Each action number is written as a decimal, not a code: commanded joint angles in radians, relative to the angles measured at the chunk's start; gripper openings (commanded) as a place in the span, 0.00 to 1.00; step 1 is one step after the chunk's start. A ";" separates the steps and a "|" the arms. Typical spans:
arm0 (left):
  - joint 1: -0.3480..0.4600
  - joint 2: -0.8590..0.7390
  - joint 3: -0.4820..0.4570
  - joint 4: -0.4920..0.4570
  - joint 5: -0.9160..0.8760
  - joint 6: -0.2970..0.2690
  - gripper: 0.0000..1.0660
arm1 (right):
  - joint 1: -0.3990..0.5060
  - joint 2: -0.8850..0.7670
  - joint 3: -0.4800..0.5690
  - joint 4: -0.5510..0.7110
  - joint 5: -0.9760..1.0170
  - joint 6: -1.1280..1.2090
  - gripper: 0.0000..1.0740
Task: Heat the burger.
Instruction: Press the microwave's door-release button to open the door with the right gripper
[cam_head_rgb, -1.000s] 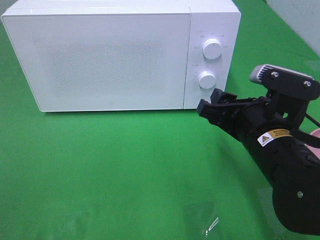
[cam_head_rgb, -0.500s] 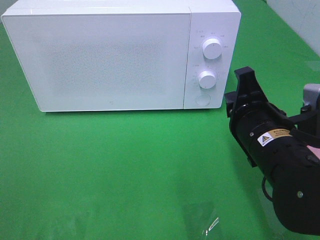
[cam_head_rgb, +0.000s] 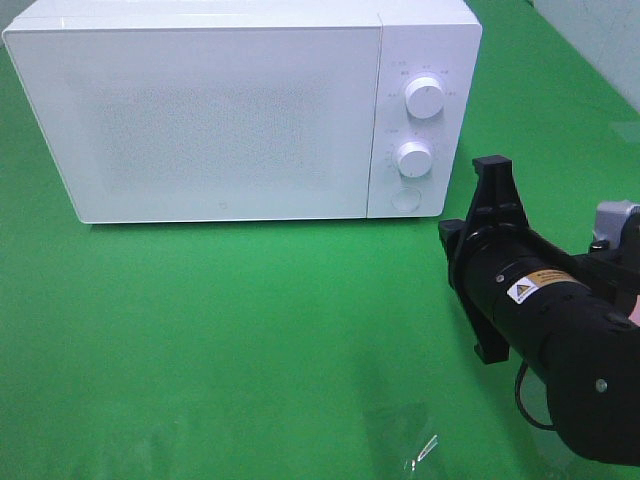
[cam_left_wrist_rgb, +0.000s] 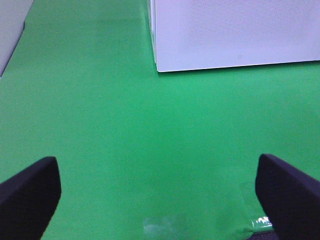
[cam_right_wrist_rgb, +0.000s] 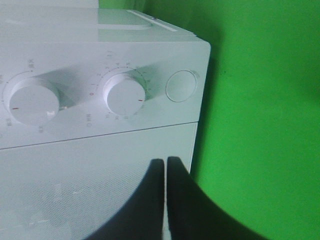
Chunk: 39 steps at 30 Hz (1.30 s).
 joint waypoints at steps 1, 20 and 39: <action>0.002 -0.017 0.002 -0.006 -0.015 0.001 0.92 | -0.046 0.003 -0.010 -0.060 0.042 0.004 0.00; 0.002 -0.017 0.002 -0.006 -0.015 0.001 0.92 | -0.230 0.226 -0.190 -0.277 0.105 0.108 0.00; 0.002 -0.017 0.002 -0.006 -0.015 0.001 0.92 | -0.275 0.363 -0.366 -0.271 0.124 0.118 0.00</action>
